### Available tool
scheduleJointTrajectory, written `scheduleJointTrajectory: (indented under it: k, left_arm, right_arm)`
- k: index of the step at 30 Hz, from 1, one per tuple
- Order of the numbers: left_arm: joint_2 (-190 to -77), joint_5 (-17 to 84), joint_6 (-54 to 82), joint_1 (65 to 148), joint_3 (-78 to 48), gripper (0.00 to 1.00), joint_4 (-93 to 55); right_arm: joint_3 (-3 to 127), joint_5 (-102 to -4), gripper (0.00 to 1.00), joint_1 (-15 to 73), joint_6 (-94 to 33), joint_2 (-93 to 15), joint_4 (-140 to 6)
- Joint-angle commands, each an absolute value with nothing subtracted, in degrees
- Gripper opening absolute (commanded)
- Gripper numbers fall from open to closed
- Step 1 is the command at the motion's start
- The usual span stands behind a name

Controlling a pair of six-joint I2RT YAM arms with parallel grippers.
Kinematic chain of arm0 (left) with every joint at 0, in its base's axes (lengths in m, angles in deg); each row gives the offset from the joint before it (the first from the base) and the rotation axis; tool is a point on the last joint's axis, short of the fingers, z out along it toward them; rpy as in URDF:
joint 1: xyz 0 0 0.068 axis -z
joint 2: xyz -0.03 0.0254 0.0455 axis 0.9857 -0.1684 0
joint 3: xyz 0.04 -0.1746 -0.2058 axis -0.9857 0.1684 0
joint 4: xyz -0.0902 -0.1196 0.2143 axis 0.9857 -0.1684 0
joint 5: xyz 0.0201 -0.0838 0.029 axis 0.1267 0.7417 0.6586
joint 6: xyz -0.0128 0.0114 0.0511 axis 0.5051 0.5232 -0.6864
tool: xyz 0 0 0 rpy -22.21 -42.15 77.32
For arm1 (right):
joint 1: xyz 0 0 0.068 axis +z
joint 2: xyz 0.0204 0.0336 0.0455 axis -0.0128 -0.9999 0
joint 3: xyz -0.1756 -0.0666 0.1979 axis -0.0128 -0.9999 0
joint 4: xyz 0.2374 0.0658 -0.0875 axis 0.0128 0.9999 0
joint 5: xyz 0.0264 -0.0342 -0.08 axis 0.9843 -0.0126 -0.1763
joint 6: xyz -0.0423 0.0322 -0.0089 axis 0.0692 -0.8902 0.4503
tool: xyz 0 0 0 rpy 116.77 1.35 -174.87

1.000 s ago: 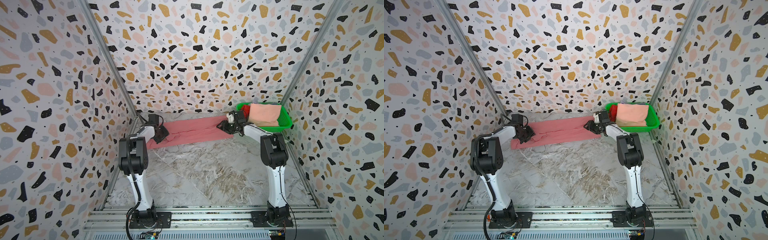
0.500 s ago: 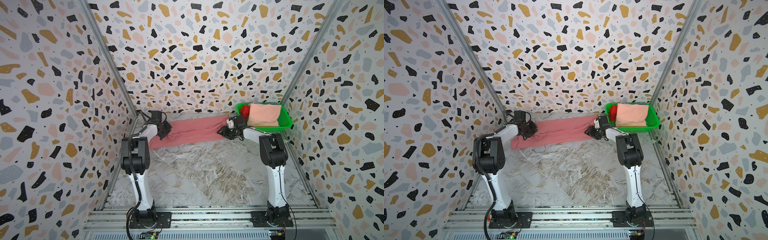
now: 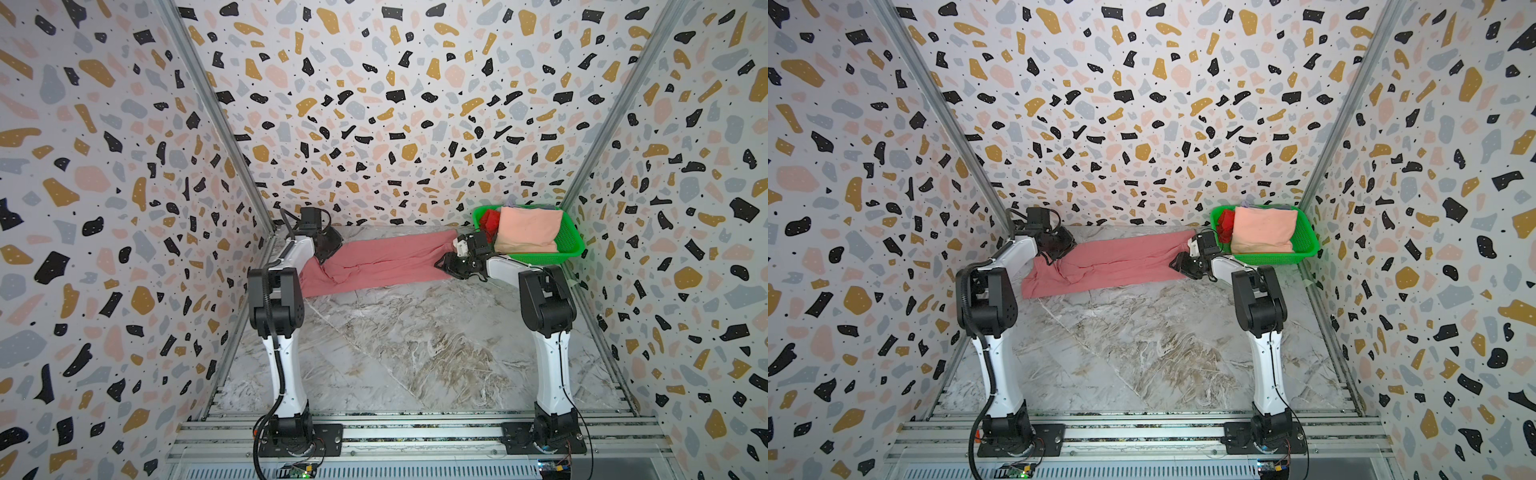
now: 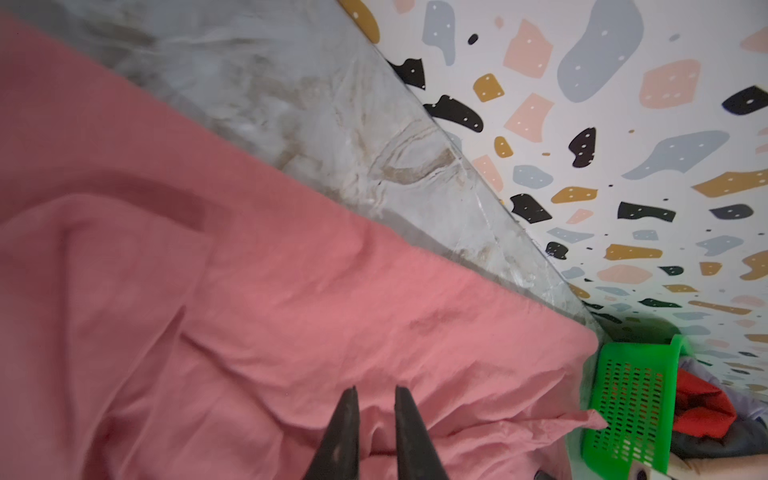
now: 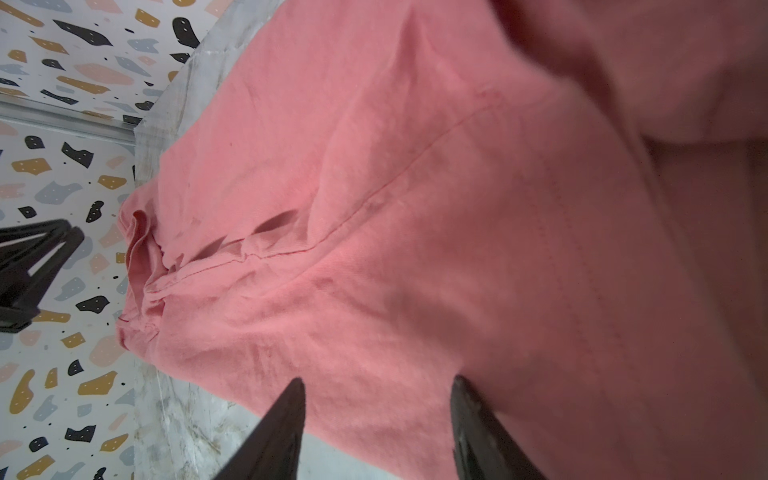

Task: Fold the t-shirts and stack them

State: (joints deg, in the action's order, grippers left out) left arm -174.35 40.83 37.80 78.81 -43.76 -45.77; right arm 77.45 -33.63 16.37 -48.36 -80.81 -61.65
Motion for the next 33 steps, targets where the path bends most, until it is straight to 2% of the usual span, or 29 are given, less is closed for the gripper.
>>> scheduleJointTrajectory:
  k: [1, 4, 6, 10, 20, 28, 33]
  left_arm:
    - [-166.64, 38.97, 33.45, 78.2, -35.24, 0.25, -49.95]
    - [-161.39, 39.39, 32.6, 78.54, -25.38, 0.32, -50.08]
    - [-158.36, 38.05, 32.67, 78.72, -19.83, 0.36, -49.58]
    - [-157.11, 39.42, 34.18, 78.94, -14.06, 0.36, -46.75]
    - [-163.07, 40.03, 36.8, 79.29, -20.49, 0.36, -43.21]
    - [-160.03, 42.93, 34.52, 79.43, -22.16, 0.41, -48.54]
    - [-158.83, 43.8, 31.6, 79.34, -24.23, 0.44, -52.71]
  right_arm:
    - [76.93, -33.93, 0.58, 15.94, -47.53, -76.99, -58.88]
    - [77.44, -34.57, 0.7, 15.94, -46.97, -76.66, -59.05]
    - [77.48, -34.88, 0.72, 15.94, -46.74, -76.57, -60.0]
    - [78.94, -33.84, 0.74, 16.11, -46.66, -77.56, -61.11]
    - [77.35, -33.97, 0.73, 16.13, -45.68, -77.82, -59.65]
    - [75.84, -32.06, 0.72, 15.94, -45.77, -72.63, -59.68]
    - [79.4, -32.28, 0.72, 15.94, -45.51, -73.45, -59.13]
